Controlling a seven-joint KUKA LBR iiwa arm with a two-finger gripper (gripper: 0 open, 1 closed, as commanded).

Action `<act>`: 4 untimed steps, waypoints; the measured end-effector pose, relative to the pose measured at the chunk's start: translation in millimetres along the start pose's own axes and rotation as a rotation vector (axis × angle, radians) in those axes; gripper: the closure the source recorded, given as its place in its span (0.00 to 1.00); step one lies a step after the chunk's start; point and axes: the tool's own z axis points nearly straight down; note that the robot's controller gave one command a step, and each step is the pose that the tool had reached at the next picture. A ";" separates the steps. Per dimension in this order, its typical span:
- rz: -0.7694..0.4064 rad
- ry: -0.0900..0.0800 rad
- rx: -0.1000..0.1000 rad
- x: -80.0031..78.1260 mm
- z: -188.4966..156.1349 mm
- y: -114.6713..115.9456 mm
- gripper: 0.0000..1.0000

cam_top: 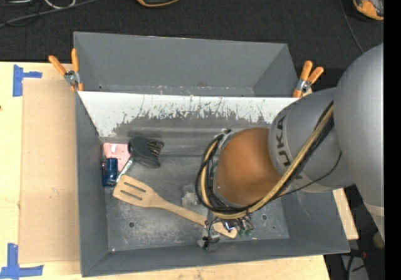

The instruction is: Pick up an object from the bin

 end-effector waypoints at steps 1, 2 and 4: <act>-0.024 -0.003 -0.001 3.1 -4.2 -4.7 0.00; 0.002 -0.001 -0.001 0.5 2.9 -25.9 1.00; 0.024 -0.001 -0.002 3.1 -14.0 -24.9 1.00</act>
Offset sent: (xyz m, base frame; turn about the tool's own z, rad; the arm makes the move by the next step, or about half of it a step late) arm 0.0054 -0.0252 -0.0024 -0.0046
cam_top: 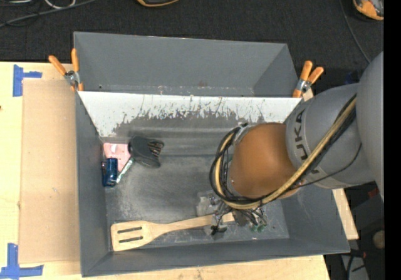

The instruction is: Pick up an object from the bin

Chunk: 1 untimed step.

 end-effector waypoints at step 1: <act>0.001 0.000 0.000 0.0 -0.1 0.0 1.00</act>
Offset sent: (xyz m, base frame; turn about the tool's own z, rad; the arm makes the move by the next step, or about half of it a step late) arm 0.0035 -0.0005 0.1896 -0.0157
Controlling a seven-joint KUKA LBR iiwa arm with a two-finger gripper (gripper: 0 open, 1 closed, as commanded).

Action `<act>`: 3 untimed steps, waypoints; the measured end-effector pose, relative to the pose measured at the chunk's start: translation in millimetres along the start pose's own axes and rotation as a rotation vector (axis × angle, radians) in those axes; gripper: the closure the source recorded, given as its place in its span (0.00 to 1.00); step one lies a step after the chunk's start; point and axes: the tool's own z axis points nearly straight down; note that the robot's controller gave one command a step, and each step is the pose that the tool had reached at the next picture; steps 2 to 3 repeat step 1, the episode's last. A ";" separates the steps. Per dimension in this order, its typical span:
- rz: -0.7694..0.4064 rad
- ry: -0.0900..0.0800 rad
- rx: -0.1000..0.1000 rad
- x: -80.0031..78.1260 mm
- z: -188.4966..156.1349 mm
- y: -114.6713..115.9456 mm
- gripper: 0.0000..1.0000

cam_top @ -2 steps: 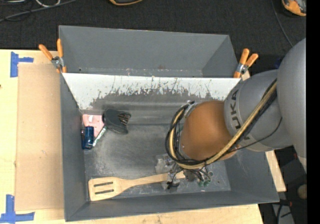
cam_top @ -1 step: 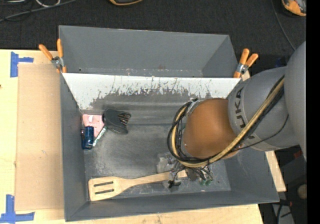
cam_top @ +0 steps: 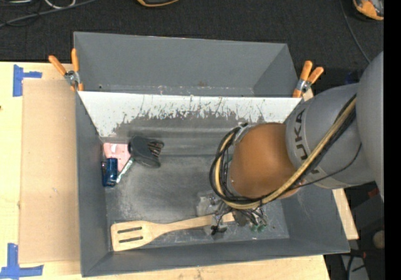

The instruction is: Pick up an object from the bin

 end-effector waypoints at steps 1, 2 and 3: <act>-0.013 -0.006 0.000 -9.3 -190.7 -0.3 1.00; -0.013 -0.006 0.000 -9.3 -190.7 -0.3 1.00; -0.013 -0.006 0.000 -9.3 -190.7 -0.3 1.00</act>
Offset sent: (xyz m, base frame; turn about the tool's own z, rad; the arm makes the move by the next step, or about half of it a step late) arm 0.0000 0.0000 0.0000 0.0000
